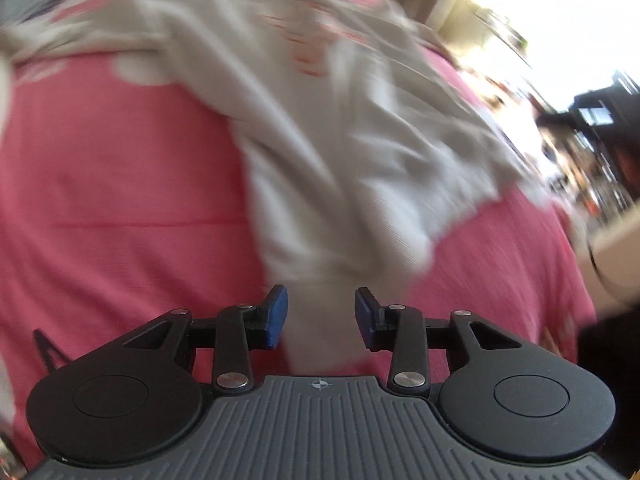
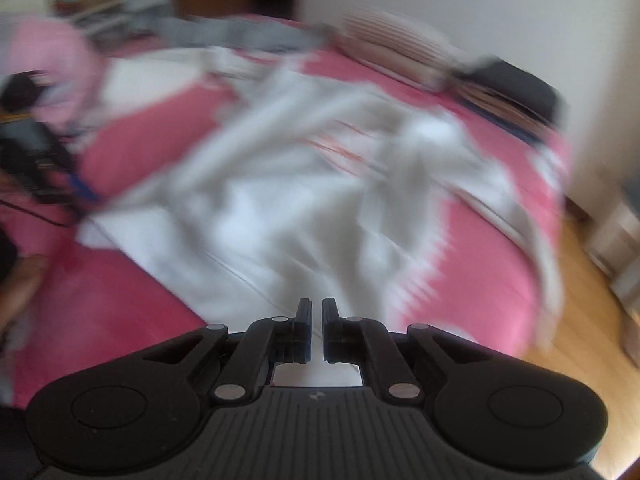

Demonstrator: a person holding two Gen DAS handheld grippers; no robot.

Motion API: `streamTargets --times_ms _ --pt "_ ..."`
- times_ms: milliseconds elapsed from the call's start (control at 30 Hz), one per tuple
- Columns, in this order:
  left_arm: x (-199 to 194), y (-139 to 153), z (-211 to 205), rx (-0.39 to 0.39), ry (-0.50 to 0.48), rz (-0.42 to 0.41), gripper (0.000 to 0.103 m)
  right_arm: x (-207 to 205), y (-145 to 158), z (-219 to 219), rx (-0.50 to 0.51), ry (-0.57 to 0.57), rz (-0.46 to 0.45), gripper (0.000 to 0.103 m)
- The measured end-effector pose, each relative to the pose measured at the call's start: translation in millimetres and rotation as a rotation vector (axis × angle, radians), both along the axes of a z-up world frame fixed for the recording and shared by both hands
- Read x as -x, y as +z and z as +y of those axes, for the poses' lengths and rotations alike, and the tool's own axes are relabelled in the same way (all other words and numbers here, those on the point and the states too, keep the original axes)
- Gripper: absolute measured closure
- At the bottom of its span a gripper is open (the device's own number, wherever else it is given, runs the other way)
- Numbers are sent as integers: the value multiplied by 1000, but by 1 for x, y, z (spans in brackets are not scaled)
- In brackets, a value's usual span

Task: Fold clothes

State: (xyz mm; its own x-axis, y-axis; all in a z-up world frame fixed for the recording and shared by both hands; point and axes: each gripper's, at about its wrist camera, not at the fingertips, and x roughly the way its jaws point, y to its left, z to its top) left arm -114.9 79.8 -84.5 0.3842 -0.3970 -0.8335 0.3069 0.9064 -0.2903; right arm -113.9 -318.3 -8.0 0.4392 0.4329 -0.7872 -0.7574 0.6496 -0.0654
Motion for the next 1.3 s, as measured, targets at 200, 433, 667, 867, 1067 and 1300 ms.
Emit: streamTargets --times_ms 200,433,667,867,1067,1300 --pt "-25 -19 -4 -22 59 -21 67 9 -31 114 40 379 -14 98" --pt "-31 -22 3 75 190 7 102 73 -64 197 16 681 -153 55" --pt "11 6 40 93 254 59 103 59 -85 202 -46 587 11 55" --pt "25 -30 54 46 292 219 103 43 -106 200 -49 538 115 54" --pt "6 -9 81 94 333 146 88 43 -100 200 -48 536 101 54" --pt "-59 22 103 107 457 -66 60 50 -96 213 -102 523 44 54"
